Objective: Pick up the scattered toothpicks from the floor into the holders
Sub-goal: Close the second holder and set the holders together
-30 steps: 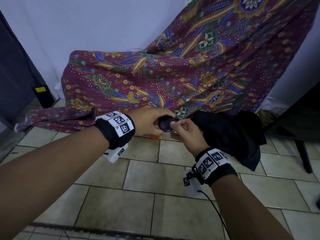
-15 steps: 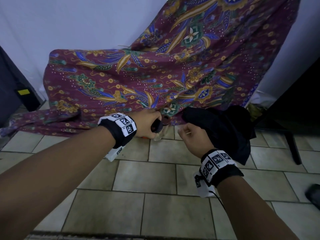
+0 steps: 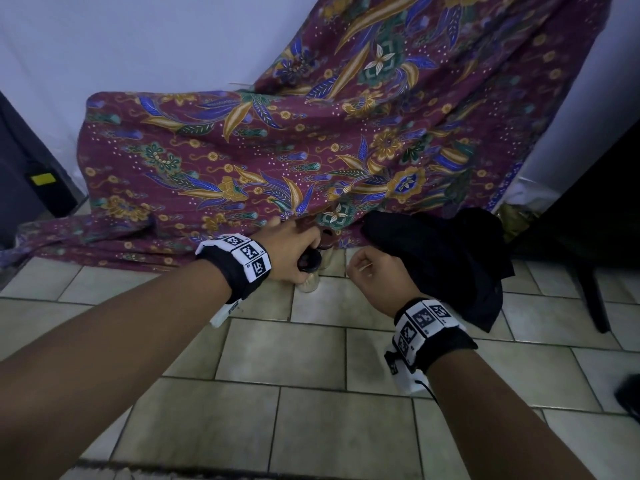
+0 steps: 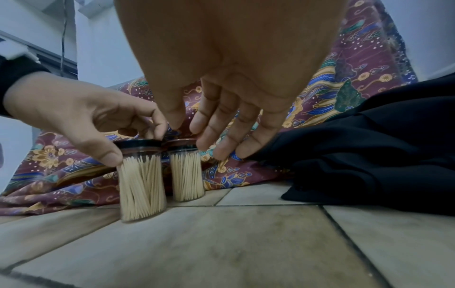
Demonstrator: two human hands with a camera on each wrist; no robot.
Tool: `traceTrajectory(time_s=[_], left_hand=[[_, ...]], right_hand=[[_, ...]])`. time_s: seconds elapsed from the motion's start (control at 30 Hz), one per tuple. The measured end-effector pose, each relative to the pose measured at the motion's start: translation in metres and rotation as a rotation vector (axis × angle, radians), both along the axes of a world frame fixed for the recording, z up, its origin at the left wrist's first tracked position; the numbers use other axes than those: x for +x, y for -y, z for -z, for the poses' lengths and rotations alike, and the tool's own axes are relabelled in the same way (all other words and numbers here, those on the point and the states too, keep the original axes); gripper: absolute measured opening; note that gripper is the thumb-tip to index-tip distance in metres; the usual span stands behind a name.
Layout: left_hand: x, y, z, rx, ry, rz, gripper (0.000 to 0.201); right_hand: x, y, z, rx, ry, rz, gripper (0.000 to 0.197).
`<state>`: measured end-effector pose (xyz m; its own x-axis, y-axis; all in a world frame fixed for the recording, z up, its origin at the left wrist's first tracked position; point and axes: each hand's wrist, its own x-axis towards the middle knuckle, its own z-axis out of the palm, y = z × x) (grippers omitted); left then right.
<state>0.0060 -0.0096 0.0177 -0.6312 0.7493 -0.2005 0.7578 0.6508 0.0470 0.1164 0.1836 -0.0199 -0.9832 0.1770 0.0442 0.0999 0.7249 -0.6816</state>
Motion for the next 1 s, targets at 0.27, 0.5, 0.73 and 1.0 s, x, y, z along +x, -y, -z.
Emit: traceTrajectory(time_s=[0.27, 0.5, 0.73, 1.0], left_hand=[[-0.008, 0.025, -0.009, 0.075, -0.033, -0.063, 0.072], [-0.011, 0.035, 0.002, -0.043, -0.037, -0.059, 0.064], [-0.013, 0.045, 0.007, 0.054, 0.107, -0.085, 0.054], [-0.012, 0.056, 0.009, 0.122, 0.168, -0.115, 0.068]], right_hand=[[-0.009, 0.020, 0.003, 0.020, -0.029, -0.106, 0.032], [-0.020, 0.037, 0.006, 0.070, -0.057, -0.208, 0.033], [-0.027, 0.045, 0.006, 0.105, -0.054, -0.172, 0.028], [-0.029, 0.050, 0.013, 0.078, -0.092, -0.148, 0.026]])
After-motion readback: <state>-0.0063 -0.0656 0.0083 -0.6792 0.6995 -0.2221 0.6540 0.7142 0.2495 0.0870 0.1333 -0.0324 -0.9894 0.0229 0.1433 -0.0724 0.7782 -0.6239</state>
